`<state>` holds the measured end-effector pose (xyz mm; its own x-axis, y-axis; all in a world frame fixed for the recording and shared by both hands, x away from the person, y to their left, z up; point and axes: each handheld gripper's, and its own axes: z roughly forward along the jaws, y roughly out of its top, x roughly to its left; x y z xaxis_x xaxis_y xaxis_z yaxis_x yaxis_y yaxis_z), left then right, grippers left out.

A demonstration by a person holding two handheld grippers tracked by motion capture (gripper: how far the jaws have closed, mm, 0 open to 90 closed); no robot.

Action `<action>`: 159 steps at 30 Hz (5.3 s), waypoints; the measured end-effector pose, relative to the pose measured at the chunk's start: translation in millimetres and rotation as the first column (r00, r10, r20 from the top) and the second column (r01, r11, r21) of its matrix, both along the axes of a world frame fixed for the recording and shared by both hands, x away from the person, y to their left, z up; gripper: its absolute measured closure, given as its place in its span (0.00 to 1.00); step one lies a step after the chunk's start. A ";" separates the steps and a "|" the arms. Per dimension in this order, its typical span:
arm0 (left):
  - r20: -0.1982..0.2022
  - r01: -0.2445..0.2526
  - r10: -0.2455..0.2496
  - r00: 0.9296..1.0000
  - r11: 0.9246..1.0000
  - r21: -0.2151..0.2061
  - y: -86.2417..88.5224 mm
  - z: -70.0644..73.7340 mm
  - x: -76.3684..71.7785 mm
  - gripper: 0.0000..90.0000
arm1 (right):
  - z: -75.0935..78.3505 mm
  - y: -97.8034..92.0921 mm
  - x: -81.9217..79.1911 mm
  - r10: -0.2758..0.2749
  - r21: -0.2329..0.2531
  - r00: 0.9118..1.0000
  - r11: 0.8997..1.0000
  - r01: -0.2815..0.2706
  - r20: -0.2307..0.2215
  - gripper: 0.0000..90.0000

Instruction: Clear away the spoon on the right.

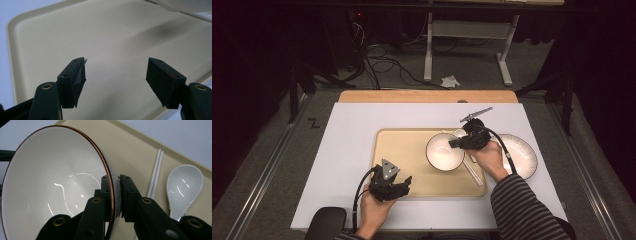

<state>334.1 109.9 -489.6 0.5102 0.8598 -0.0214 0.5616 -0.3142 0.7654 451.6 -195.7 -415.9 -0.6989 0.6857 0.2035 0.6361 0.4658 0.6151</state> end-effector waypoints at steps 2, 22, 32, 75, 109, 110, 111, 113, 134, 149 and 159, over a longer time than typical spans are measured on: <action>0.001 -0.010 0.010 1.000 1.000 0.000 2.2 0.1 -1.9 0.36 | -0.8 6.8 3.0 0.017 -0.005 1.000 1.000 -0.017 0.001 0.93; 0.004 -0.087 0.087 0.996 0.996 -0.019 20.2 1.7 -16.9 0.36 | -24.3 53.6 42.6 0.022 -0.032 0.998 0.999 -0.024 -0.054 0.93; -0.005 -0.118 0.118 0.993 0.993 -0.030 26.4 0.7 -22.8 0.36 | -45.2 64.8 62.0 -0.013 -0.058 0.996 0.998 0.008 -0.085 0.93; -0.002 -0.123 0.123 0.992 0.992 0.011 26.7 -1.4 -30.7 0.36 | -67.2 74.3 101.0 -0.116 -0.055 0.990 0.992 0.112 -0.078 0.56; -0.050 -0.020 0.017 0.999 0.998 -0.061 15.7 -4.2 -6.1 0.35 | -21.5 43.1 54.7 -0.109 0.034 0.993 0.994 0.107 0.053 0.64; -0.050 -0.014 0.011 0.999 0.998 -0.058 14.5 -4.2 -4.9 0.35 | -21.0 41.7 53.8 -0.108 0.036 0.992 0.994 0.106 0.059 0.65; -0.050 -0.015 0.012 0.999 0.998 -0.057 14.0 -4.2 -4.1 0.35 | -20.3 39.1 51.6 -0.105 0.036 0.993 0.994 0.103 0.061 0.66; -0.050 -0.022 0.020 0.999 0.998 -0.058 13.9 -3.9 -2.3 0.35 | -19.2 35.9 48.6 -0.101 0.031 0.993 0.995 0.100 0.054 0.66; -0.059 -0.016 0.010 0.998 0.996 -0.092 7.4 -2.4 9.9 0.34 | -12.4 4.4 19.7 -0.107 0.055 0.991 0.993 0.103 0.075 0.70; -0.059 -0.002 -0.001 0.998 0.999 -0.046 1.1 -5.0 12.4 0.36 | -10.5 -27.0 -2.6 -0.116 0.093 0.991 0.990 0.109 0.072 0.70; -0.066 0.029 -0.033 0.997 0.998 -0.053 -3.9 -5.3 14.8 0.36 | -13.3 -50.4 -21.1 -0.146 0.113 0.987 0.984 0.138 0.070 0.70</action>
<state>348.9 106.0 -494.9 0.5325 0.8405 -0.1006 0.6026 -0.2929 0.7423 430.5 -246.0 -429.2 -0.6123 0.7564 0.2304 0.6396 0.3025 0.7067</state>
